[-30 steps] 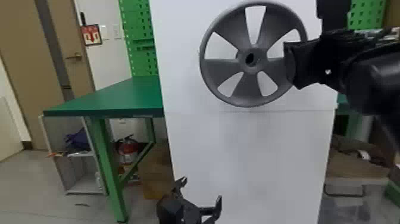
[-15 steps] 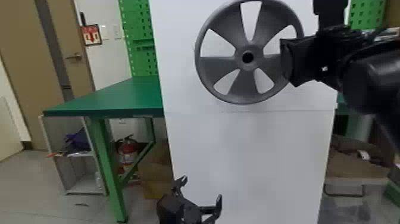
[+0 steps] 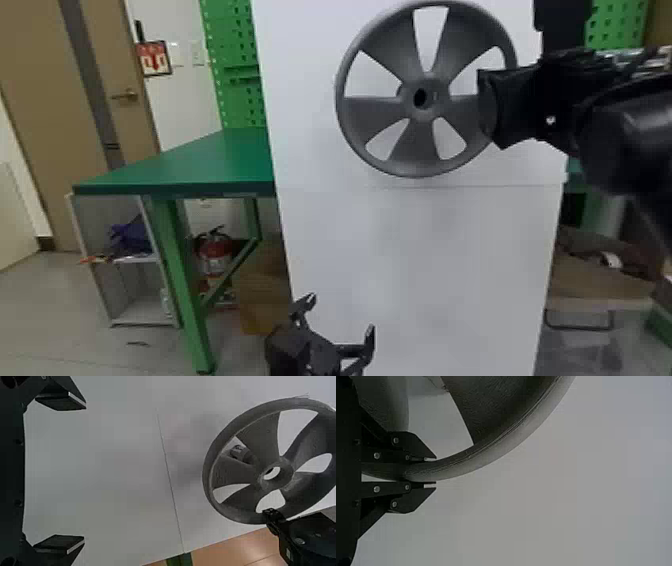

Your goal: Hold the wheel and insert it

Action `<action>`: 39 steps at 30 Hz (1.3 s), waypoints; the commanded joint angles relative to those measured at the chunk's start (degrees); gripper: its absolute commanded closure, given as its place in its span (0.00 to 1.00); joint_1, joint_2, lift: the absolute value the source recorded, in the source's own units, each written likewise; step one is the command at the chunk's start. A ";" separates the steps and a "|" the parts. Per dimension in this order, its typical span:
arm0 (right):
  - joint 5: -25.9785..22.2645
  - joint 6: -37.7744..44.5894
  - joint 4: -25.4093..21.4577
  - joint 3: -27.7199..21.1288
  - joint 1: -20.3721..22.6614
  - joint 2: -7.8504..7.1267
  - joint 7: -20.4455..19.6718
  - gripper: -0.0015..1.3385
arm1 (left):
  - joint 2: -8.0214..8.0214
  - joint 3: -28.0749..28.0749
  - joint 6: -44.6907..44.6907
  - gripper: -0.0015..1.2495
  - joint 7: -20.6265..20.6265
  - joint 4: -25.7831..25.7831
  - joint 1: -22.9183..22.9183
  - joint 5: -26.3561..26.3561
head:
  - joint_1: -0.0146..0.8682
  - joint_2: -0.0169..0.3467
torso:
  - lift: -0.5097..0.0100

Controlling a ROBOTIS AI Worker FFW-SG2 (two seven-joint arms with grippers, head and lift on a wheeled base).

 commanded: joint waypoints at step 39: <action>-2.68 -7.83 7.08 2.37 -2.37 0.05 -1.32 0.86 | 0.46 -0.93 0.00 0.08 0.19 0.35 -0.62 0.21 | 0.41 0.90 | 0.05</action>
